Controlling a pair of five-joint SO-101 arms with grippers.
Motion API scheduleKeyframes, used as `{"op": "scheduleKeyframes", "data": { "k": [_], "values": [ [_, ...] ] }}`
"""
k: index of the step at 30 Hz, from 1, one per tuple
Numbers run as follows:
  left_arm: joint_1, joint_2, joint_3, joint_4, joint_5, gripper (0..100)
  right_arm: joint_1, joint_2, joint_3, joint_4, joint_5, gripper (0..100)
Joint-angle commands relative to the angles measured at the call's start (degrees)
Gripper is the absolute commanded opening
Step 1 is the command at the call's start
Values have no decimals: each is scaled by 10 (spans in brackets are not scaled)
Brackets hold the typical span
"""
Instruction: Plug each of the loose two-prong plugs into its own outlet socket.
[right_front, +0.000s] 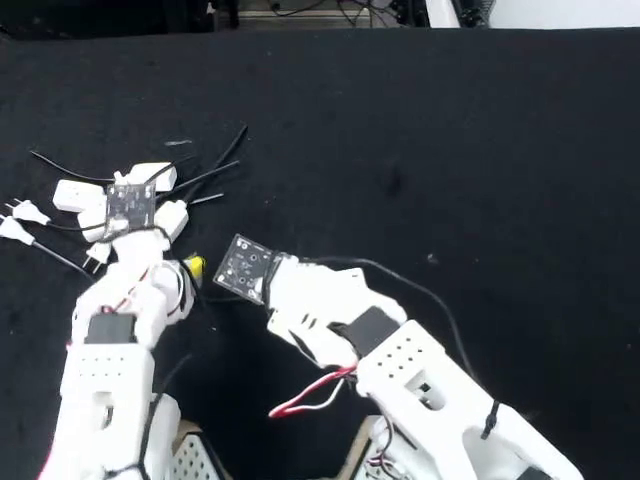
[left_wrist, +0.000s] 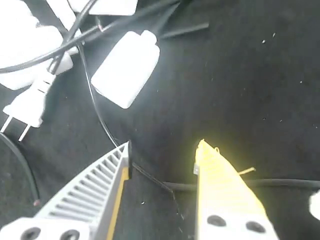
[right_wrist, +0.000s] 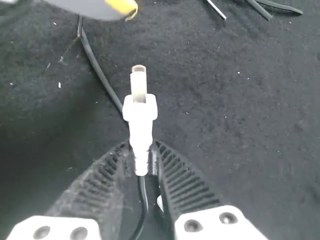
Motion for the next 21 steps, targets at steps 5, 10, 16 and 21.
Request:
{"op": "scheduleKeyframes", "data": {
  "k": [5, 10, 16, 21],
  "values": [
    [36, -255, 73, 40, 6, 213, -10, -15, 36, -98, -20, 11],
    [95, -381, 80, 114, 4, 213, -10, -15, 37, -103, -39, 11],
    [114, -440, 98, 125, 5, 213, -43, -14, 38, -100, -41, 11],
    [151, -437, 108, 108, 4, 213, -44, -14, 39, -100, -43, 11]
  ]
}}
